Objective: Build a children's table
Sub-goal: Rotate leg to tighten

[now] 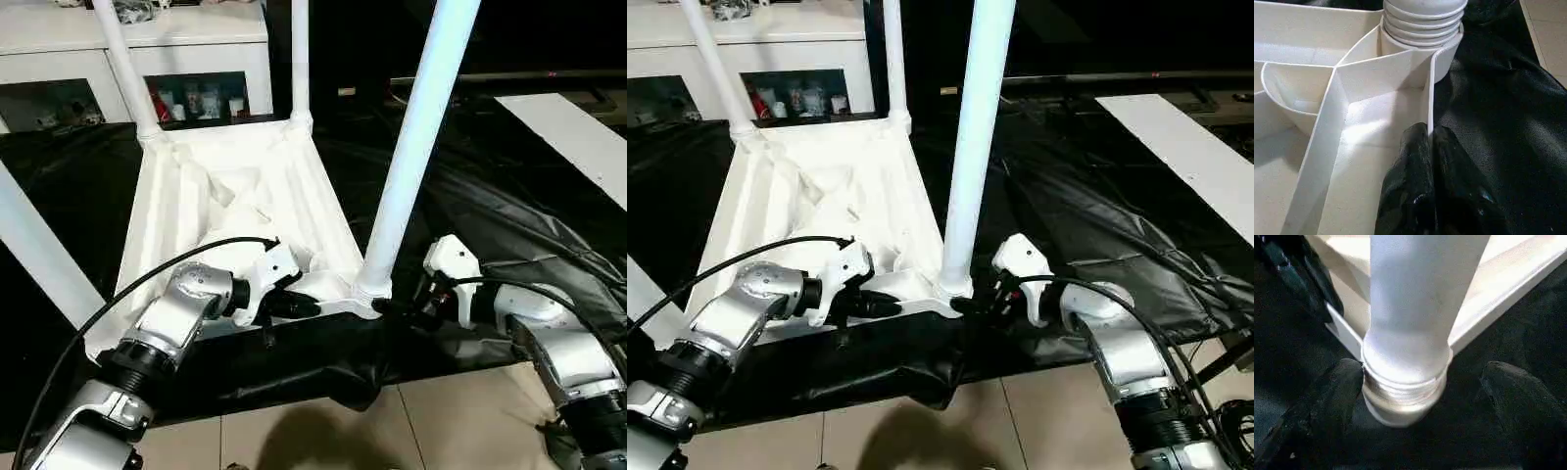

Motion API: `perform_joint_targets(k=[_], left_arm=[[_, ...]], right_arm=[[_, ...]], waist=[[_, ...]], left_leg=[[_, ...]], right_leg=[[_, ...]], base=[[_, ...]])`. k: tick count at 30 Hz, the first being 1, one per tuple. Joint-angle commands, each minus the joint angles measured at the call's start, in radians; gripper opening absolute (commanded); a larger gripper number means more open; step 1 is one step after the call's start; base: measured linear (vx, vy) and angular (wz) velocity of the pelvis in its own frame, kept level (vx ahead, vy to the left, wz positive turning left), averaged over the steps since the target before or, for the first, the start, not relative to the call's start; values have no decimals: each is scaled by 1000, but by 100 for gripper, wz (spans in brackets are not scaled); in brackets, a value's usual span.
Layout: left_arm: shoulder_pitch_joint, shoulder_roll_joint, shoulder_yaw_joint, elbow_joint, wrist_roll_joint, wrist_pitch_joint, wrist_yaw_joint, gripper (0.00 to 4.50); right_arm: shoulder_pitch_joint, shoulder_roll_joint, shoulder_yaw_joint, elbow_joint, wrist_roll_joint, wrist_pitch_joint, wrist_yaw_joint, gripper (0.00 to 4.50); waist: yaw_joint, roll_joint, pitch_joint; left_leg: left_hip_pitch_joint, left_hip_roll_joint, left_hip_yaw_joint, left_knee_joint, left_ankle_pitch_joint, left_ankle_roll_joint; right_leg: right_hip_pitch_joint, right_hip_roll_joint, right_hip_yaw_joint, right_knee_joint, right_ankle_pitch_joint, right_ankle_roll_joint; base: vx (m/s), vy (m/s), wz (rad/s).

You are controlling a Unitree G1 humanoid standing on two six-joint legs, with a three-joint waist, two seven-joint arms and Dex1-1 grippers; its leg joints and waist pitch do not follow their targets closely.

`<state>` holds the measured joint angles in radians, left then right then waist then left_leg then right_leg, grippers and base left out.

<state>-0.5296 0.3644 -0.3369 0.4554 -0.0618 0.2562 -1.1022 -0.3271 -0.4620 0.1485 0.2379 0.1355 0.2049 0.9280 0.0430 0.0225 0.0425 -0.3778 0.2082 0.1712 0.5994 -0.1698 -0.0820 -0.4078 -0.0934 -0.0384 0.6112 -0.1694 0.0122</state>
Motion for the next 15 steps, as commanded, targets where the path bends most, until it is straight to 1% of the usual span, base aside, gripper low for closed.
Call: perform_joint_targets(k=[1, 3, 4, 6, 12, 15], left_arm=[[13, -13, -9, -13, -7, 4, -8, 8], [16, -12, -8, -19, -7, 7, -8, 8], [18, -11, -5, -22, -8, 9, -5, 8], [21, -9, -5, -27, -8, 12, -7, 8], [27, -2, -4, -35, -6, 18, -9, 8], [26, 2, -2, -33, -5, 17, -11, 8]], right_arm=[[-26, 6, -11, 9, 20, -15, 11, 431], [-37, 12, -3, 28, 18, -28, 23, 431], [-51, 16, 12, 51, 22, -41, 49, 431], [-59, 20, 16, 63, 27, -43, 62, 431], [-96, 26, 25, 132, 7, -64, 81, 431], [-109, 26, 28, 160, 4, -77, 89, 431]], waist=[[-1, -16, -61], [-1, -17, -60], [-1, -16, -61], [-1, -17, -60], [-2, -15, -62], [-2, -16, -60]], left_leg=[[7, 4, 6, -73, -284, 40], [8, 6, 6, -74, -284, 41], [8, 6, 6, -74, -281, 42], [8, 6, 7, -74, -283, 44], [7, 6, 7, -73, -265, 45], [6, 6, 7, -74, -269, 45]], right_leg=[[43, -24, 19, -82, -307, -191], [42, -24, 19, -80, -303, -193], [44, -25, 19, -79, -297, -196], [42, -25, 19, -80, -296, -199], [44, -25, 19, -77, -274, -209], [44, -24, 19, -78, -278, -209]], base=[[0, 0, 0], [0, 0, 0], [0, 0, 0], [0, 0, 0], [0, 0, 0], [0, 0, 0]])
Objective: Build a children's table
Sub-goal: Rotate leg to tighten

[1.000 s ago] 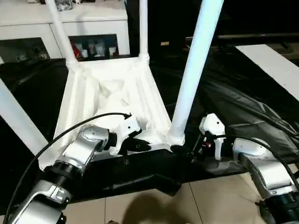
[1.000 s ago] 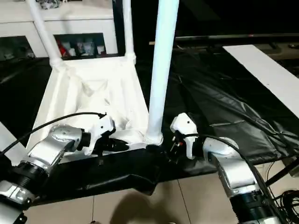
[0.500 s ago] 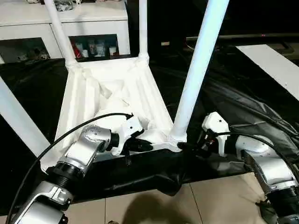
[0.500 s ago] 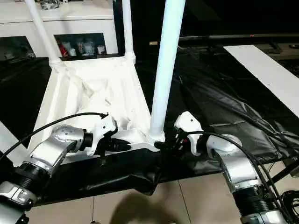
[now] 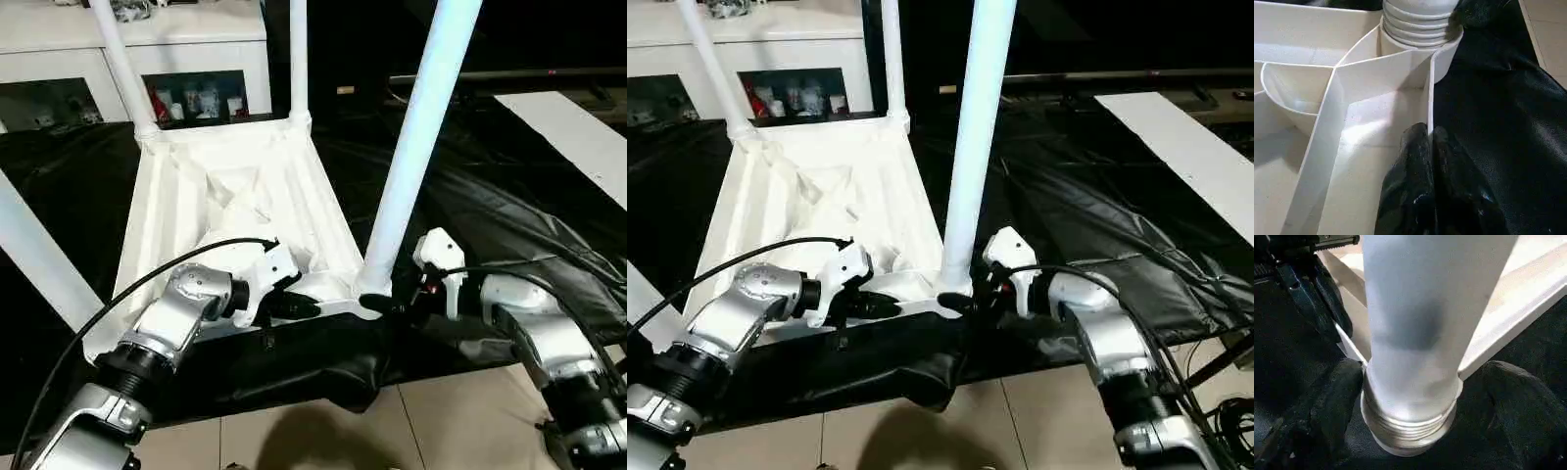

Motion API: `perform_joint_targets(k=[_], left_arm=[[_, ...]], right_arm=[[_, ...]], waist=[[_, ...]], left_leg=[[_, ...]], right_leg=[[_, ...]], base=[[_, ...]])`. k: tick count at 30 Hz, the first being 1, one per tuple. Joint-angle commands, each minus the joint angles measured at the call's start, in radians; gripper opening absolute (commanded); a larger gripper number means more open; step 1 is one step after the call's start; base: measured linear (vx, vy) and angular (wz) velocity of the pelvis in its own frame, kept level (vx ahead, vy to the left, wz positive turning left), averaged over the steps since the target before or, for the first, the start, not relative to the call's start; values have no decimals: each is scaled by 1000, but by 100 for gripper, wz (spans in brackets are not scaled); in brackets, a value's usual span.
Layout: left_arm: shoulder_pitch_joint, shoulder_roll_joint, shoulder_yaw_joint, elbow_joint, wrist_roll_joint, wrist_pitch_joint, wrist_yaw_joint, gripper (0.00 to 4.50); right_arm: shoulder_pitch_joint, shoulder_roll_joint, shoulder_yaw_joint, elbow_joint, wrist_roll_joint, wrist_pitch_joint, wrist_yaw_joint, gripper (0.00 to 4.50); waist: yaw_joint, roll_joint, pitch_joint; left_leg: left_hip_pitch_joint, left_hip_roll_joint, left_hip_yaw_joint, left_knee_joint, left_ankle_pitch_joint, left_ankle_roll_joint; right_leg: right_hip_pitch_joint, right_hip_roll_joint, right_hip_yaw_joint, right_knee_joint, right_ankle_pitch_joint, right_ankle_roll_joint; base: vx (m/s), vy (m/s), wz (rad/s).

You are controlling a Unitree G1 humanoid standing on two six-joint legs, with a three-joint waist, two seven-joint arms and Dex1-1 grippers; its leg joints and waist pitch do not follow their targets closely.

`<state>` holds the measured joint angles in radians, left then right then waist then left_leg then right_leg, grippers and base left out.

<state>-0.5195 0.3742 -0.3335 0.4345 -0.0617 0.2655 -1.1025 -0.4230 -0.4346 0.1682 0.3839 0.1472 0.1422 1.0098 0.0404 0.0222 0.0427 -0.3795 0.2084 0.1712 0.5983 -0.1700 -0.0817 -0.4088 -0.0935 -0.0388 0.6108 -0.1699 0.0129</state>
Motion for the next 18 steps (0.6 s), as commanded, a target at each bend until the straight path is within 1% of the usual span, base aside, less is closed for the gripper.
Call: perform_joint_targets(k=[1, 2, 4, 6, 9, 11, 14, 15, 16, 17, 18], left_arm=[[16, -7, -6, -12, -4, 8, -11, 8], [16, -5, -6, -13, -4, 8, -12, 2], [16, -3, -4, -13, -5, 10, -13, 2], [15, -1, -2, -13, -4, 11, -12, 0], [15, 2, 0, -14, -5, 13, -13, 0], [15, 5, 0, -13, -4, 13, -14, 0], [14, 8, 0, -12, -3, 13, -14, 0], [14, 9, 0, -13, -3, 13, -14, 0], [14, 9, 0, -13, -3, 14, -14, 0], [14, 11, 1, -12, -3, 14, -14, 0], [14, 11, 1, -12, -3, 14, -14, 0]], right_arm=[[-16, -1, 8, 21, -7, -15, 11, 431], [-18, -1, 9, 25, -7, -16, 12, 413], [-26, 0, 13, 39, -11, -23, 17, 413], [-36, 2, 17, 58, -13, -33, 23, 379], [-46, 5, 22, 77, -17, -46, 35, 369], [-57, 8, 25, 96, -19, -57, 48, 338], [-65, 9, 26, 113, -22, -67, 56, 328], [-66, 9, 27, 115, -22, -68, 59, 307], [-68, 9, 28, 119, -24, -72, 61, 296], [-72, 10, 30, 128, -25, -78, 64, 296], [-75, 11, 31, 134, -25, -83, 65, 286]], waist=[[0, -16, -61], [0, -16, -60], [1, -15, -61], [-1, -16, -60], [-1, -16, -59], [-3, -17, -60], [-2, -16, -60], [-2, -18, -60], [-2, -17, -60], [-2, -17, -59], [-2, -17, -59]], left_leg=[[8, 5, 7, -72, -269, 45], [8, 5, 8, -72, -270, 45], [8, 6, 7, -73, -272, 45], [8, 6, 7, -73, -277, 44], [8, 6, 7, -74, -284, 44], [8, 6, 7, -74, -286, 44], [7, 7, 7, -74, -284, 45], [7, 7, 7, -74, -282, 46], [7, 7, 7, -74, -280, 47], [8, 7, 7, -74, -281, 47], [7, 7, 7, -75, -282, 47]], right_leg=[[45, -25, 19, -77, -279, -212], [45, -25, 19, -78, -282, -211], [45, -25, 19, -77, -285, -210], [44, -25, 19, -78, -292, -210], [44, -25, 19, -79, -302, -206], [44, -25, 18, -79, -302, -209], [43, -26, 19, -78, -299, -211], [44, -26, 19, -79, -298, -211], [44, -26, 19, -78, -296, -212], [43, -26, 19, -78, -294, -213], [44, -25, 19, -78, -295, -214]], base=[[0, 0, 0], [0, 0, 0], [0, 0, 0], [0, 0, 0], [0, 0, 0], [0, 0, 0], [0, 0, 0], [0, 0, 0], [0, 0, 0], [0, 0, 0], [0, 0, 0]])
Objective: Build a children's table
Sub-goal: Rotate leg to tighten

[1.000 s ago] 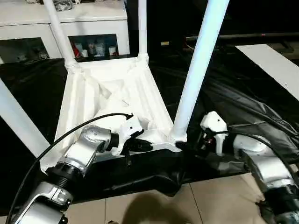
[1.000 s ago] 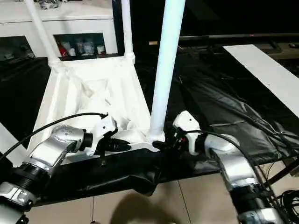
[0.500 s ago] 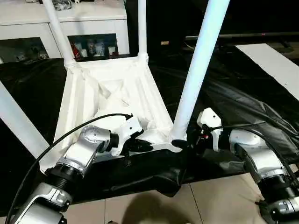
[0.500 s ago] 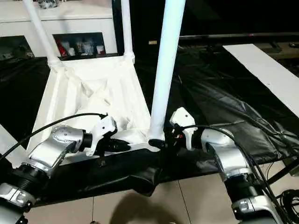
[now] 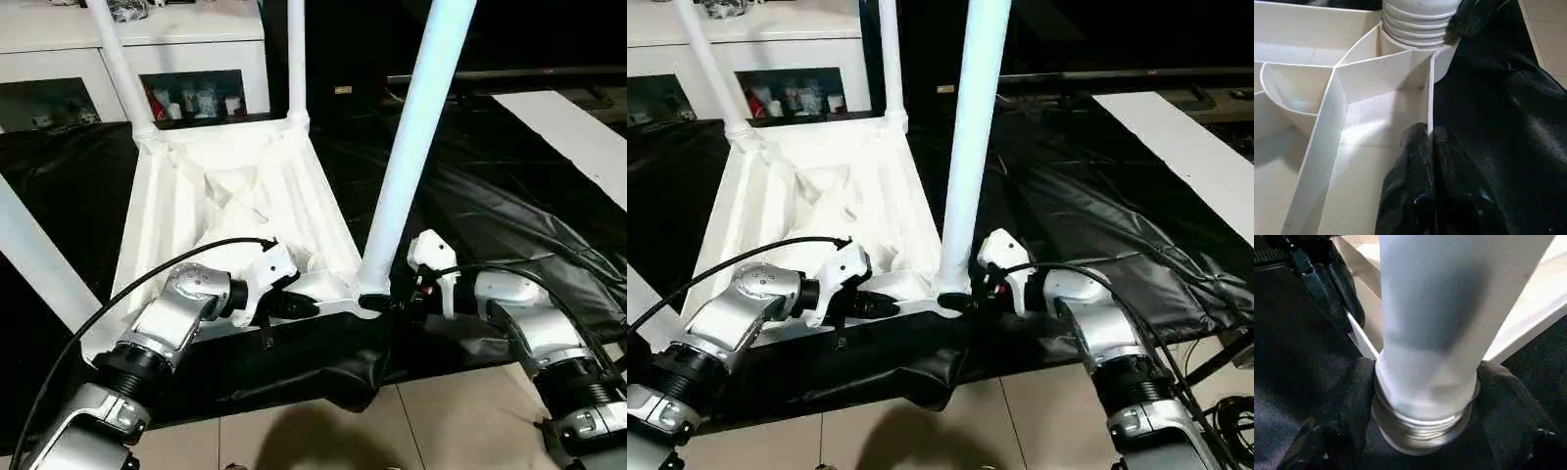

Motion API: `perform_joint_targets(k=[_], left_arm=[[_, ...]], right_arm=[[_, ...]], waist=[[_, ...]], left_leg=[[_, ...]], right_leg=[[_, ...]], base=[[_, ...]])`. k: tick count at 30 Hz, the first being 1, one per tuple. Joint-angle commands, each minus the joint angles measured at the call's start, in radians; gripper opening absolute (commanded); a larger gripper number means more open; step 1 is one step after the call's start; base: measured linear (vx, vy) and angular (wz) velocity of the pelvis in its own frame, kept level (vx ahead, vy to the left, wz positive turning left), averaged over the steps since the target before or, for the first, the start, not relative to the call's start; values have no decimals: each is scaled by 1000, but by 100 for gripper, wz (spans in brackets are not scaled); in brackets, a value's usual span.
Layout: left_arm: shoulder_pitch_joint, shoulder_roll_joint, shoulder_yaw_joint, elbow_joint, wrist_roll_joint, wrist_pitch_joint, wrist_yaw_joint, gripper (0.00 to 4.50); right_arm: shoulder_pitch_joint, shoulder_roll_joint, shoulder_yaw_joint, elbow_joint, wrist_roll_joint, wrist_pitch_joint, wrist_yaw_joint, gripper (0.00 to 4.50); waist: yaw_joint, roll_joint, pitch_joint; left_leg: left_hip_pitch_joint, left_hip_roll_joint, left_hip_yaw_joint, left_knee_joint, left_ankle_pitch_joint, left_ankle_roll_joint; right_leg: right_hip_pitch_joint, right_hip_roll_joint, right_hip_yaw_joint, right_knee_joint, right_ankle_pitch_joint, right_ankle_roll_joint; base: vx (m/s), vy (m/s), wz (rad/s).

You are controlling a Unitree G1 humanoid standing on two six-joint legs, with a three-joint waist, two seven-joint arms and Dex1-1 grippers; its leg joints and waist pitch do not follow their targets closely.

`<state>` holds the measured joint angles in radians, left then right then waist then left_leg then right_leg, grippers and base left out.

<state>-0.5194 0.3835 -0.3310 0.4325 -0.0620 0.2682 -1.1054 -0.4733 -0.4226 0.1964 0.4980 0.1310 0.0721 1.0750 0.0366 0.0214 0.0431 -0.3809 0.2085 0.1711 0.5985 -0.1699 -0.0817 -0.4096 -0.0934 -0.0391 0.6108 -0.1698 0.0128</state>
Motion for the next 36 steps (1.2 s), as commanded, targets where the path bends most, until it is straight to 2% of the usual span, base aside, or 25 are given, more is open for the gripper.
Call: perform_joint_targets(k=[1, 11, 12, 13, 14, 16, 18, 20, 22, 24, 26, 27, 28, 31, 34, 35, 36], left_arm=[[14, 2, -1, -10, -3, 11, -11, 0], [13, 6, -2, -6, -1, 19, -11, 0], [9, -9, 7, 13, 8, 24, 30, 0], [7, -16, 11, 21, 11, 26, 46, 0], [-1, -35, 17, 38, 20, 32, 88, 0], [-11, -56, 24, 57, 27, 40, 133, 0], [-17, -69, 28, 66, 29, 45, 154, 0], [-51, -133, 55, 111, 31, 69, 258, 0], [-70, -164, 70, 138, 33, 73, 314, 0], [-115, -234, 101, 205, 36, 82, 439, 0], [-138, -266, 118, 250, 46, 72, 510, 0], [-151, -278, 124, 279, 59, 57, 548, 0], [-156, -280, 125, 290, 61, 53, 553, 0], [-161, -279, 122, 299, 64, 54, 544, 0], [-156, -268, 116, 288, 67, 59, 527, 0], [-151, -260, 111, 278, 68, 63, 511, 0], [-149, -256, 109, 273, 69, 68, 501, 0]], right_arm=[[-25, -1, 3, 21, -9, -13, 0, 280], [-34, 12, -5, 67, -22, -46, -21, 269], [-33, 46, -41, 104, -38, -46, -156, 269], [-34, 60, -55, 118, -44, -45, -209, 269], [-31, 85, -73, 134, -43, -43, -275, 269], [-26, 115, -93, 146, -38, -38, -344, 269], [-23, 133, -104, 151, -35, -34, -384, 269], [-27, 212, -154, 185, -31, -25, -564, 269], [-38, 243, -172, 205, -30, -21, -641, 269], [-76, 319, -197, 257, -36, -12, -813, 269], [-101, 356, -199, 286, -41, -9, -876, 269], [-116, 376, -187, 302, -53, -7, -896, 269], [-121, 385, -179, 305, -54, -15, -886, 269], [-123, 405, -157, 289, -48, -43, -819, 269], [-112, 406, -158, 258, -37, -79, -778, 269], [-106, 403, -161, 240, -32, -100, -762, 325], [-103, 403, -167, 225, -19, -113, -749, 339]], waist=[[2, -16, -60], [-1, -14, -58], [-2, -14, -57], [-4, -10, -55], [-11, -12, -54], [-17, -14, -56], [-19, -13, -56], [-23, -11, -56], [-23, -10, -58], [-27, -7, -58], [-29, -7, -60], [-30, -6, -61], [-29, -7, -62], [-22, -9, -64], [-20, -9, -62], [-18, -7, -63], [-17, -8, -63]], left_leg=[[9, 7, 7, -75, -283, 47], [9, 7, 6, -77, -302, 43], [8, 6, 6, -78, -307, 39], [7, 6, 6, -79, -310, 33], [3, 4, 2, -83, -324, 18], [11, 3, 2, -80, -349, 5], [9, 2, 2, -81, -346, 10], [9, 0, 4, -80, -347, 6], [12, 0, 3, -80, -345, 2], [11, -2, 4, -80, -344, 1], [10, -3, 3, -80, -343, -1], [10, -3, 4, -79, -343, 3], [9, -4, 3, -79, -339, 3], [4, -3, 7, -77, -299, 32], [3, -1, 7, -78, -297, 39], [4, -1, 7, -78, -295, 38], [2, 0, 7, -79, -291, 39]], right_leg=[[44, -26, 19, -78, -295, -214], [42, -25, 19, -81, -319, -212], [41, -26, 19, -82, -331, -208], [40, -27, 19, -82, -341, -206], [43, -26, 15, -84, -379, -190], [36, -26, 17, -91, -412, -174], [37, -25, 18, -90, -393, -179], [35, -24, 19, -90, -380, -183], [33, -24, 18, -91, -378, -183], [34, -22, 18, -91, -362, -187], [35, -22, 17, -91, -357, -188], [32, -21, 18, -90, -340, -190], [36, -21, 17, -90, -333, -189], [42, -24, 17, -87, -268, -199], [42, -25, 16, -88, -280, -199], [42, -26, 17, -89, -288, -198], [43, -26, 17, -88, -280, -198]], base=[[0, 0, 0], [0, 0, 0], [0, 0, 0], [0, 0, 0], [0, 0, 0], [0, 0, 0], [0, 0, 0], [0, 0, 0], [0, 0, 0], [0, 0, 0], [0, 0, 0], [0, 0, 0], [0, 0, 0], [0, 0, 0], [0, 0, 0], [0, 0, 0], [0, 0, 0]])
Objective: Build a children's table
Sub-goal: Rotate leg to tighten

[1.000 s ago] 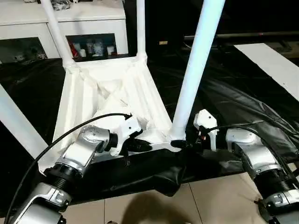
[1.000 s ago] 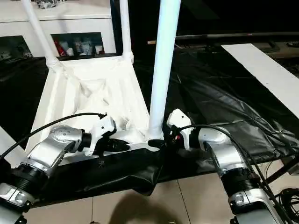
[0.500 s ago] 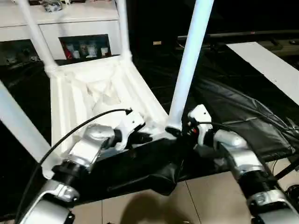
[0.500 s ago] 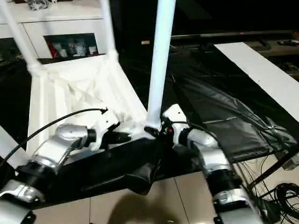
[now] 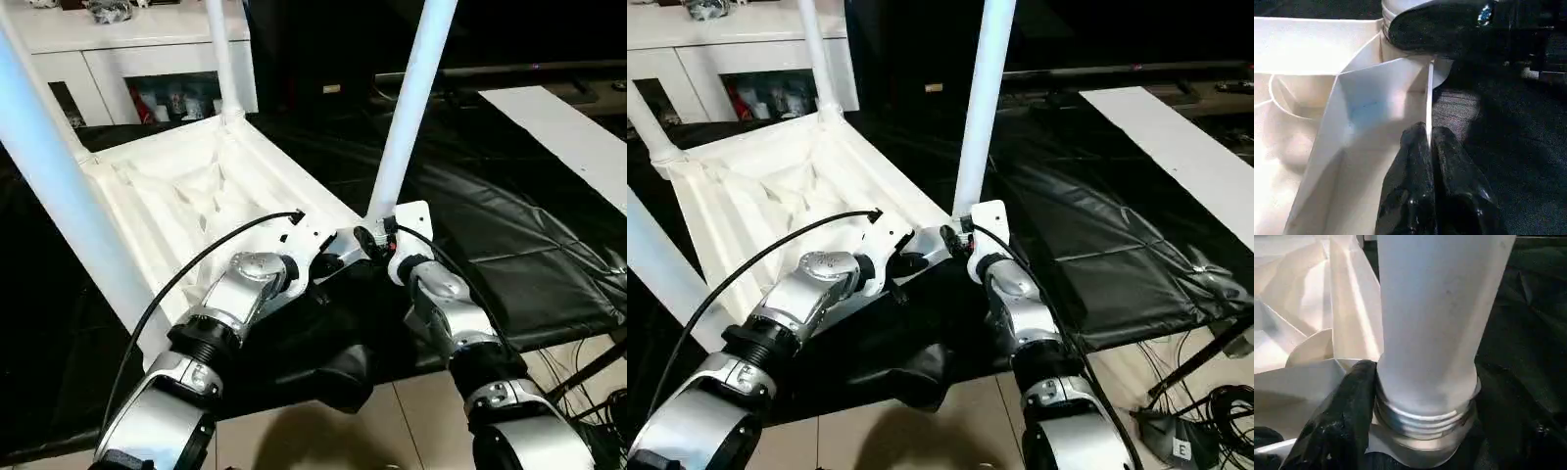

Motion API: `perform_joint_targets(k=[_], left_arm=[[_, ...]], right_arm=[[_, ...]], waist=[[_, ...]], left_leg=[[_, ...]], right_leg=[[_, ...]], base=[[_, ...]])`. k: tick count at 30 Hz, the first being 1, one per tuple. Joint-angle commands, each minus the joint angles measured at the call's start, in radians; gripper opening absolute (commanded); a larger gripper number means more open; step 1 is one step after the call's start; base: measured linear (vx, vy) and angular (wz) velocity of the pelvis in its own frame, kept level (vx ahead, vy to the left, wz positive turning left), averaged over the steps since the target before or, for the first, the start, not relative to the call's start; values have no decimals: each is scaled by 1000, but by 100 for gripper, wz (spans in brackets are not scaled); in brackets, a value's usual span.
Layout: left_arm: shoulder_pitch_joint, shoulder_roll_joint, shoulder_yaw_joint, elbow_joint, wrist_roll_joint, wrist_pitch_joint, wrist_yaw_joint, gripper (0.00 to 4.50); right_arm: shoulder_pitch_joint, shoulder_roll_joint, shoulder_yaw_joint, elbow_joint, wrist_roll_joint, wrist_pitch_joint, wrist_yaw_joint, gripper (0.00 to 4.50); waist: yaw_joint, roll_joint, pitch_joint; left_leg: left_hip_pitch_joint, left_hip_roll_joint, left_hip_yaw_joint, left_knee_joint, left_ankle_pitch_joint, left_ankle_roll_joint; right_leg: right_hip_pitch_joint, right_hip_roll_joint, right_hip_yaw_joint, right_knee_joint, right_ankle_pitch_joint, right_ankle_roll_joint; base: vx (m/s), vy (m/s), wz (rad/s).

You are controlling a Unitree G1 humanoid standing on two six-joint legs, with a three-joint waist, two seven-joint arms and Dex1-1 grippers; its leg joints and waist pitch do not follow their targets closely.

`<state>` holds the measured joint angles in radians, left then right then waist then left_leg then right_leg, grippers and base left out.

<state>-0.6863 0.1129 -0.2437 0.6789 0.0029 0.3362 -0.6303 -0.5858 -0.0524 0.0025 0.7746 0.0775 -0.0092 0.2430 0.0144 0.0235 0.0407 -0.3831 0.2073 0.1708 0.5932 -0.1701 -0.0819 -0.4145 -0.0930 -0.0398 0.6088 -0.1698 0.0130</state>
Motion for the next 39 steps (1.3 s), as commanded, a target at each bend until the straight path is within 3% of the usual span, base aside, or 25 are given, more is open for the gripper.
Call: perform_joint_targets(k=[1, 3, 4, 5, 8, 10, 13, 18, 23, 30, 39], left_arm=[[22, 20, 19, 20, 4, 0, 13, 0], [28, 33, 7, 11, 2, -5, -29, 0], [32, 39, 3, 3, -1, -5, -45, 0], [38, 45, -3, -9, -3, -3, -65, 0], [60, 75, -26, -55, -10, -2, -135, 0], [91, 118, -54, -124, -24, 11, -231, 0], [111, 149, -75, -163, -31, -7, -297, 0], [169, 241, -119, -281, -80, -44, -495, 0], [194, 290, -129, -367, -118, -27, -596, 0], [190, 295, -120, -361, -113, -32, -600, 0], [197, 299, -115, -364, -109, -27, -599, 0]], right_arm=[[15, 28, 23, -72, 45, -43, 103, 341], [24, 1, 29, -106, 40, -64, 125, 348], [29, -13, 33, -121, 44, -65, 150, 360], [37, -28, 37, -140, 53, -57, 185, 372], [69, -95, 66, -194, 55, -12, 300, 393], [114, -187, 107, -249, 44, 11, 436, 393], [137, -237, 126, -271, 37, 8, 506, 393], [202, -353, 161, -370, 79, 38, 719, 393], [221, -395, 178, -432, 123, 66, 813, 393], [220, -403, 186, -438, 128, 76, 868, 393], [204, -408, 201, -416, 119, 83, 896, 312]], waist=[[6, -11, -60], [3, -16, -59], [3, -15, -59], [1, -20, -57], [6, -17, -58], [11, -16, -57], [21, -15, -61], [27, -7, -58], [32, -6, -58], [40, -9, -59], [41, -13, -61]], left_leg=[[4, 1, 7, -74, -292, 41], [-3, 0, 4, -78, -285, 44], [-1, 1, 5, -78, -289, 46], [0, 1, 5, -77, -298, 50], [3, 5, 7, -74, -287, 57], [3, 7, 6, -75, -280, 61], [3, 7, 12, -70, -229, 75], [10, 13, 9, -77, -265, 75], [14, 13, 11, -78, -267, 63], [13, 12, 11, -77, -255, 53], [11, 10, 12, -72, -219, 64]], right_leg=[[50, -26, 18, -86, -278, -197], [54, -25, 15, -84, -277, -187], [52, -25, 15, -86, -288, -185], [51, -25, 15, -89, -309, -183], [48, -27, 19, -89, -310, -187], [51, -25, 19, -86, -285, -196], [49, -23, 21, -76, -180, -233], [51, -25, 21, -78, -208, -232], [48, -23, 22, -76, -193, -243], [51, -25, 22, -74, -199, -236], [53, -24, 22, -71, -166, -243]], base=[[0, 0, 0], [0, 0, 0], [0, 0, 0], [0, 0, 0], [0, 0, 0], [0, 0, 0], [0, 0, 0], [0, 0, 0], [0, 0, 0], [0, 0, 0], [0, 0, 0]])
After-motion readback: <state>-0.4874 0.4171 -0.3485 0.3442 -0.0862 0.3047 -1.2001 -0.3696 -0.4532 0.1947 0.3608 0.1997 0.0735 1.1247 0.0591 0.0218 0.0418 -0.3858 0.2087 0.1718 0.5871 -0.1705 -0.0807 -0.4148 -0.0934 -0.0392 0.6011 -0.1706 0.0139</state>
